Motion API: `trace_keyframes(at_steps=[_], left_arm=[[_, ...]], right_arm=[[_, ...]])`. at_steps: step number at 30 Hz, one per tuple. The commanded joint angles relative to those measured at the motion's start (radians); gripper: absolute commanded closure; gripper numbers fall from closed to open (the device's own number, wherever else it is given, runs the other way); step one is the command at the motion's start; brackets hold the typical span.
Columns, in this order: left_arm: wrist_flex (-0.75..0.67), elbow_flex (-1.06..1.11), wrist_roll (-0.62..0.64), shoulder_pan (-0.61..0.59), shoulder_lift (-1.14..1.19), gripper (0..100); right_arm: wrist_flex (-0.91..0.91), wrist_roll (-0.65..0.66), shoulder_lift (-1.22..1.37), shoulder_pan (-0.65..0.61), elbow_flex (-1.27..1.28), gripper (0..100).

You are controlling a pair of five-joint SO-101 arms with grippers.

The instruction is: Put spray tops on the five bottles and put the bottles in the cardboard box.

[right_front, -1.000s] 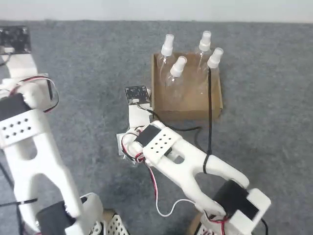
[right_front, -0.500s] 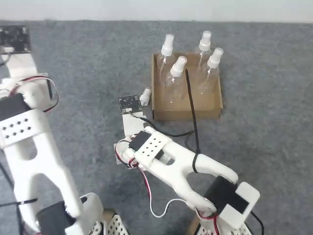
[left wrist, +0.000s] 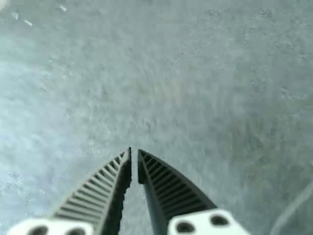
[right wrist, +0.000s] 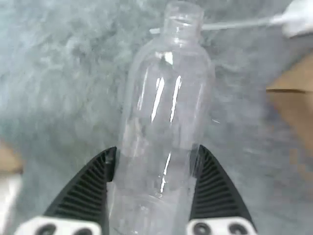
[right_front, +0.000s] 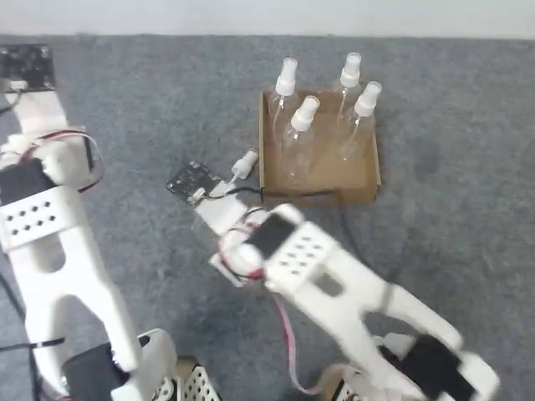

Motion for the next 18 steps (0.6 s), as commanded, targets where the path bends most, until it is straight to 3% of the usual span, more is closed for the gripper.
trace_keyframes(at_steps=[1, 5, 9, 14, 18], left_arm=[[0.063, -0.042, -0.051, 0.054, -0.014, 98], [0.104, -0.042, -0.051, 0.155, -0.014, 98], [0.157, -0.042, 0.009, 0.324, -0.005, 98], [0.055, 0.002, 0.055, 0.499, 0.000, 98], [-0.043, 0.013, 0.072, 0.552, 0.106, 93]], right_arm=[[0.303, 0.184, -0.306, 0.111, -0.149, 97.8], [0.522, 0.327, -0.423, 0.311, -0.241, 97.9], [0.615, 0.431, -0.435, 0.604, -0.282, 97.9], [0.608, 0.674, -0.432, 1.003, -0.279, 97.9], [0.443, 0.807, -0.400, 1.267, -0.166, 97.9]])
